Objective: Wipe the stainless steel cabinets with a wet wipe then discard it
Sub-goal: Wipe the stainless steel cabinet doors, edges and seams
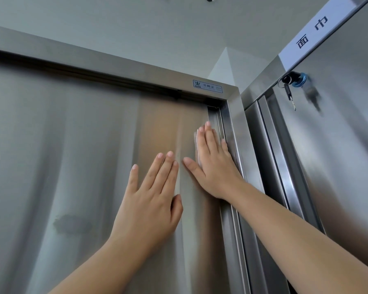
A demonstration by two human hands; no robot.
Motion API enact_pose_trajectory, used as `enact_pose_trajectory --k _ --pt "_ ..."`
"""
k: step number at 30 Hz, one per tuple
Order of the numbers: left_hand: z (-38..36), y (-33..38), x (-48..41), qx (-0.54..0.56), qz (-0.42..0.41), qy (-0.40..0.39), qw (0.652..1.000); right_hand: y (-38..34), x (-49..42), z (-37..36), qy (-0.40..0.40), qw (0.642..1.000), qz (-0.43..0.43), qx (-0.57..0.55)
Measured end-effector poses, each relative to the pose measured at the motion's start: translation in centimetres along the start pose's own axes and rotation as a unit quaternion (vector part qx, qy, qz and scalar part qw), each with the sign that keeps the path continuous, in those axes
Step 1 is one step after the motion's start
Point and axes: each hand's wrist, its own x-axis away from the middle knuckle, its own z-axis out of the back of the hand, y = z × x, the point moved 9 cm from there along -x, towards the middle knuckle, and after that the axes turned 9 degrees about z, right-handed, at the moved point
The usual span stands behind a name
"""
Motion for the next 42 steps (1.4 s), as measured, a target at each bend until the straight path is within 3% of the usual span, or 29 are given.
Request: enact_pose_trajectory --k 7,14,24,32,42 --pt "0.1 -0.1 0.1 0.001 -0.002 0.005 1.0 1.6 -4.4 1.5 0.0 1.0 -0.006 0.026" --pt "0.0 0.0 0.0 -0.005 0.0 0.0 1.0 -0.2 -0.1 0.0 0.0 1.0 0.022 -0.004" --pt "0.2 -0.1 0.2 0.009 -0.001 0.029 1.0 2.1 -6.0 2.0 0.018 1.0 -0.005 -0.018" --pt "0.3 0.0 0.1 0.014 0.001 0.03 0.999 -0.1 0.1 -0.3 -0.005 1.0 0.021 -0.01" --pt "0.3 -0.2 0.1 0.02 0.003 0.037 0.999 2.6 -6.5 1.7 0.016 0.997 -0.026 -0.069"
